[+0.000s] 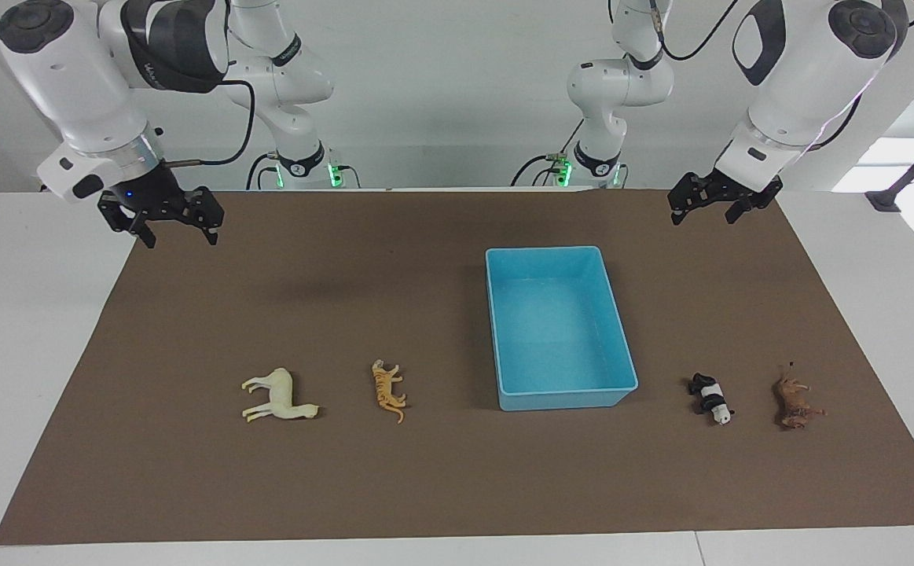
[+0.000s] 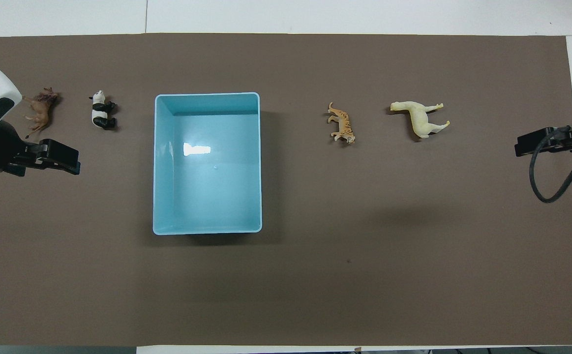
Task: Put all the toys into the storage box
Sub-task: 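Reach the left gripper to the panda while the right gripper reaches the cream horse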
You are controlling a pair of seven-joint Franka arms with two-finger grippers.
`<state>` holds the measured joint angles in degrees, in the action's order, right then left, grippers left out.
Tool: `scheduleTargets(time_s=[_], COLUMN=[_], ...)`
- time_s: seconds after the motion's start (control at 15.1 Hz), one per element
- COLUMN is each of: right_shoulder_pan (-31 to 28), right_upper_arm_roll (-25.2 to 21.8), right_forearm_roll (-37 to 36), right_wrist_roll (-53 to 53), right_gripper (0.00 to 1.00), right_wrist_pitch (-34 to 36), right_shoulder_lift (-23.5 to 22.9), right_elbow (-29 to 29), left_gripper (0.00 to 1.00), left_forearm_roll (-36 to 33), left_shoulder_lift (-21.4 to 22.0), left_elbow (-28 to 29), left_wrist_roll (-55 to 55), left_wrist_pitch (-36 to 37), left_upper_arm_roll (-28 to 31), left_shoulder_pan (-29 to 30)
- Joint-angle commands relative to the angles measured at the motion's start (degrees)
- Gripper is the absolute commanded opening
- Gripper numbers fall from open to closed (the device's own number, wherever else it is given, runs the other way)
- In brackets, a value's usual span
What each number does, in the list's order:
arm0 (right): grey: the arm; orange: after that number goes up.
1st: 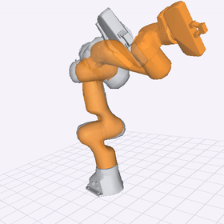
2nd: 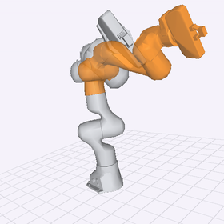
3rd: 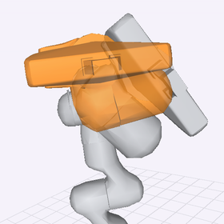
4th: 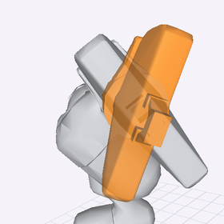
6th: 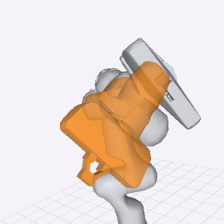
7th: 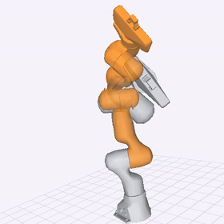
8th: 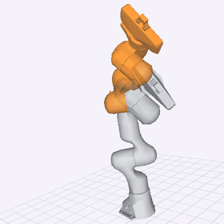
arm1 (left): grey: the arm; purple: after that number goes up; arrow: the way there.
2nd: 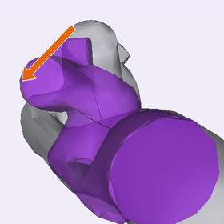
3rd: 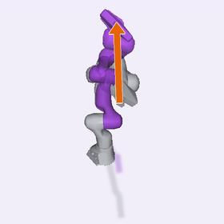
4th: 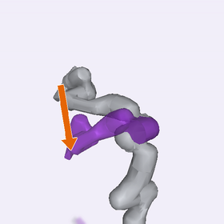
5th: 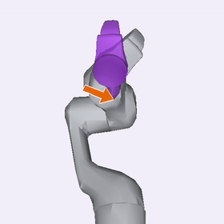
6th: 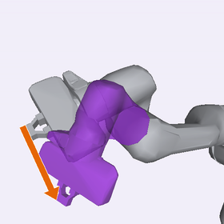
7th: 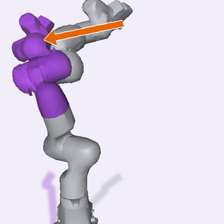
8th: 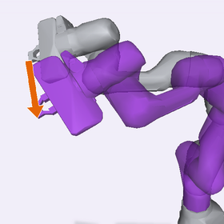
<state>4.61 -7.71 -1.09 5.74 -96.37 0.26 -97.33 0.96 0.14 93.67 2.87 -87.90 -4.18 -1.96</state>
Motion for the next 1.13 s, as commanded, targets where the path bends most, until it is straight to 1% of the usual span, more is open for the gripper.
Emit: scheduleTargets(time_s=[0.0, 0.6, 0.66, 0.8, 0.86, 0.93, 1.06], right_shoulder_pan=[-1.27, -1.36, -1.27, -0.75, -0.39, -0.04, 1.54], right_upper_arm_roll=[0.86, 0.59, 0.59, 0.59, 0.77, 1.12, 1.12], right_forearm_roll=[0.92, 0.92, 0.92, 0.92, 0.83, 0.83, 1.09], right_wrist_roll=[-0.20, -0.11, 0.41, 0.33, -0.02, -0.20, -0.55], right_gripper=[1.00, 1.00, 1.00, 1.00, 1.00, 1.00, 1.00], right_wrist_pitch=[1.53, 2.67, 3.02, 1.72, -1.08, -3.71, -8.55], right_shoulder_lift=[1.24, 1.33, 1.33, 1.33, 0.89, -0.24, -4.81], right_elbow=[-1.01, -0.93, -0.93, -1.28, -1.54, -1.98, -2.16], left_gripper=[1.00, 1.00, 1.00, 1.00, 1.00, 1.00, 1.00], left_forearm_roll=[-0.52, -0.43, -0.43, -0.43, -0.43, -0.43, -0.35], left_shoulder_lift=[1.00, 1.35, 1.52, 2.40, 1.53, -1.00, -5.05], left_elbow=[0.63, 1.25, 2.38, 7.11, 9.66, 9.77, 9.77], left_wrist_roll=[-0.67, 1.44, 1.78, 2.57, 2.58, 2.58, 2.58], left_wrist_pitch=[-1.66, -2.28, -3.24, -14.43, -18.85, -21.85, -26.95], left_upper_arm_roll=[-0.47, -0.12, -0.12, -0.12, -0.12, -0.12, -0.12], left_shoulder_pan=[0.29, 0.90, 0.90, 0.99, 1.16, 1.34, 1.51])
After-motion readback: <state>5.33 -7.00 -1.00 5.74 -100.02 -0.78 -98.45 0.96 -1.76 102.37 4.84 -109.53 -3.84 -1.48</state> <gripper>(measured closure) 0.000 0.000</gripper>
